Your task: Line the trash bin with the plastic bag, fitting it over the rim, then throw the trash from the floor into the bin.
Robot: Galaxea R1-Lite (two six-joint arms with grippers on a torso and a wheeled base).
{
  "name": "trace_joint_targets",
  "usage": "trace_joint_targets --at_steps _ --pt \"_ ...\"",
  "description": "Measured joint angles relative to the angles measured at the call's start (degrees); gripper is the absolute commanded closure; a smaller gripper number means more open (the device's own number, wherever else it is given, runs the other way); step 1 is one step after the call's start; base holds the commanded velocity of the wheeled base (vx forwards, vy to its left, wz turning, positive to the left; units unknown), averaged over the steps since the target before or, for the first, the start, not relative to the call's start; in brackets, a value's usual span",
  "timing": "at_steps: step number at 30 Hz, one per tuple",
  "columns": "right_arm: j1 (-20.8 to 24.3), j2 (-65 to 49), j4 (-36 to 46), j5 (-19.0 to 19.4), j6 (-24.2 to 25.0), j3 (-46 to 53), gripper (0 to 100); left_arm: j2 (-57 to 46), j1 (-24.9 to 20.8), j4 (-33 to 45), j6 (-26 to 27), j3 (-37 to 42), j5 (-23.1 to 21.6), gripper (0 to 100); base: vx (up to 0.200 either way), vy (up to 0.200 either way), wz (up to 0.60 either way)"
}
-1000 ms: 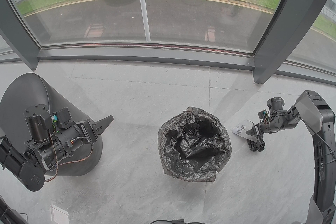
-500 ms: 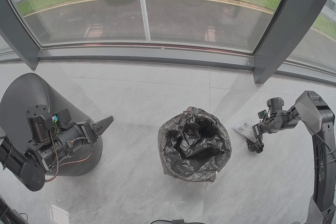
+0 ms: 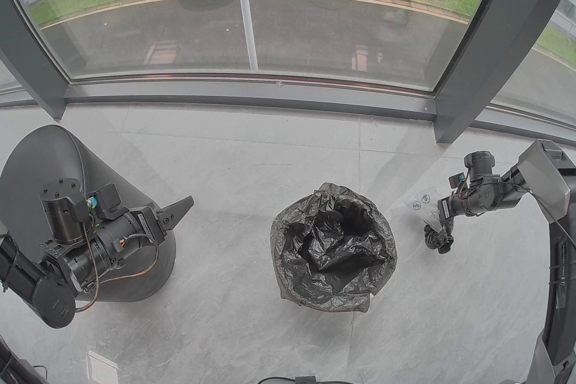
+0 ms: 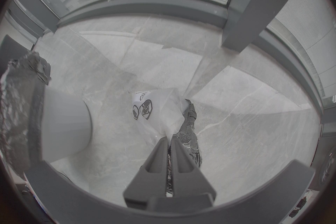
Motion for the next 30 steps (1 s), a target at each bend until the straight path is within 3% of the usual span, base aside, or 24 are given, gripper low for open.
trace_joint_targets --at_steps 6,17,30 --pt "1.57 -7.86 1.18 -0.33 1.5 4.22 100 -1.63 -0.07 0.0 -0.02 0.33 -0.07 0 0.0 0.0 0.0" --pt "7.11 -24.32 10.37 -3.62 2.33 6.81 100 -7.78 -0.55 0.18 -0.13 1.8 -1.91 0 0.0 0.0 0.0" --pt "22.89 -39.42 13.62 -15.37 7.47 9.24 100 -15.85 -0.79 0.88 -0.24 2.65 -3.45 0 0.0 0.0 0.0"
